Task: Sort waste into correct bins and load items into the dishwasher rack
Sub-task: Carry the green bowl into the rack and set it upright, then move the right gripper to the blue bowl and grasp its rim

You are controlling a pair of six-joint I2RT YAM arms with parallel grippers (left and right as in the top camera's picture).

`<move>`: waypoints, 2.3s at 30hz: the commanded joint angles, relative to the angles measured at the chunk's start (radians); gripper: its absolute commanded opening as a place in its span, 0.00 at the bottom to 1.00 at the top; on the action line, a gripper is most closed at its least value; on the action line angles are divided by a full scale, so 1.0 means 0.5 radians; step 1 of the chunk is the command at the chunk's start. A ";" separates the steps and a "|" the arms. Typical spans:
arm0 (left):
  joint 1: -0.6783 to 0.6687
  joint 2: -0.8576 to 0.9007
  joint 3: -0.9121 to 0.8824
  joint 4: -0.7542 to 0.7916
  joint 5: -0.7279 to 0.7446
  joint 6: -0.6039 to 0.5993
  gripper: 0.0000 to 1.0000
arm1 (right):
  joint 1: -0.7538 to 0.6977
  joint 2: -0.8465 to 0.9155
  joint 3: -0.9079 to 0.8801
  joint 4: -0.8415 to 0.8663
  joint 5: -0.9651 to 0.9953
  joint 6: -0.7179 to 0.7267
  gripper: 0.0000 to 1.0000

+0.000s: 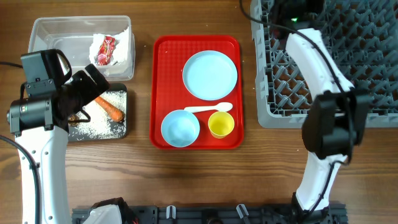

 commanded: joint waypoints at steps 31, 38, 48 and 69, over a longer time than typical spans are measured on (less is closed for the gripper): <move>0.000 0.007 0.017 0.006 0.025 -0.018 1.00 | 0.132 0.229 -0.122 -0.070 0.155 -0.468 0.04; 0.000 0.007 0.017 0.006 0.025 -0.018 1.00 | 0.238 0.229 -0.127 -0.117 0.152 -0.475 0.19; 0.000 0.007 0.017 0.005 0.025 -0.018 1.00 | 0.366 0.229 -0.127 -0.128 0.314 -0.475 0.89; 0.000 0.007 0.017 0.005 0.025 -0.018 1.00 | 0.420 0.223 -0.122 1.602 0.527 -1.412 1.00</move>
